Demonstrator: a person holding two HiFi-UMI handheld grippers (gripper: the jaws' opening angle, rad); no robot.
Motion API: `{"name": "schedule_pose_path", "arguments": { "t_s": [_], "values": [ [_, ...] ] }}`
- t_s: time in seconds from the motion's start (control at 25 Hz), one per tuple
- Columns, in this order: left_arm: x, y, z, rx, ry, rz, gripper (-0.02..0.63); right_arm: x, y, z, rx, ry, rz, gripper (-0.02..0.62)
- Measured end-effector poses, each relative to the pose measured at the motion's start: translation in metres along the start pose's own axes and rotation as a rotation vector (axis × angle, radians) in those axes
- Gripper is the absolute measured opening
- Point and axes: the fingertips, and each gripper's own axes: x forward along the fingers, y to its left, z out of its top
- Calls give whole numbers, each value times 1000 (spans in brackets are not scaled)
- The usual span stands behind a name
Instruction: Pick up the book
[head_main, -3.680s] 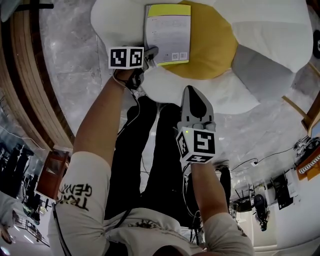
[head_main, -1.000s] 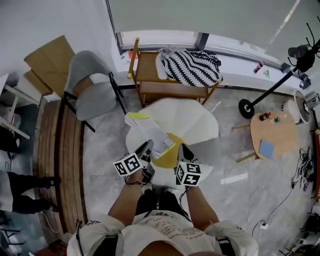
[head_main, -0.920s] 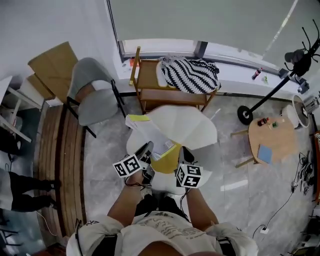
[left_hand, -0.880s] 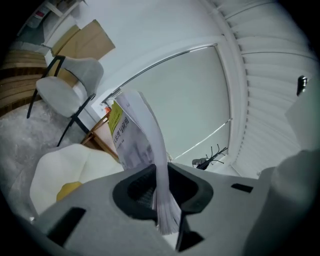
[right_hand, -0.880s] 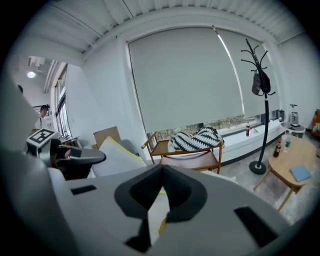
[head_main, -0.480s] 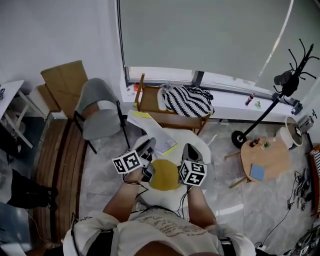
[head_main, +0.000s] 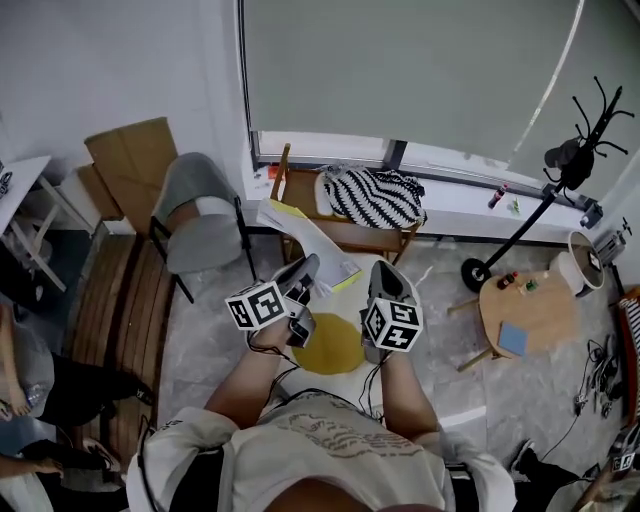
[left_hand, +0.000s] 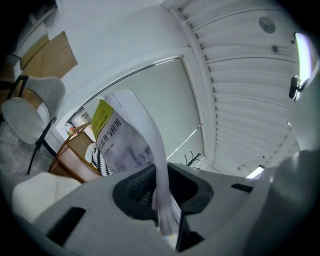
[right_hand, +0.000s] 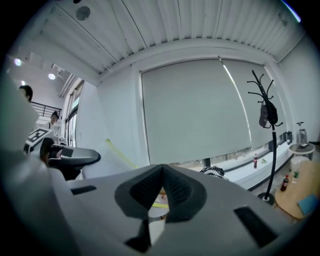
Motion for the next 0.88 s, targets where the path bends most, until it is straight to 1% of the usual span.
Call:
{"name": "schedule_pose_path", "arguments": {
  "t_s": [0.12,0.28,0.48,0.68,0.88],
  "values": [
    [-2,-5,-3,21,15,-7,78,-2,3,5,0,-12,12,25],
    [-9,-2,-10,45,35,3,78,-5,6,-1,7,-8,11,25],
    [-13,3,-14,30,46,20,78,-5,11,-5,6,8,17,25],
    [-14,6,-20,20,59,40,78,-9,13,-2,-5,-12,16,25],
    [-16,7,-27,14,70,48,78,-13,11,-9,-8,4,11,25]
  ]
}}
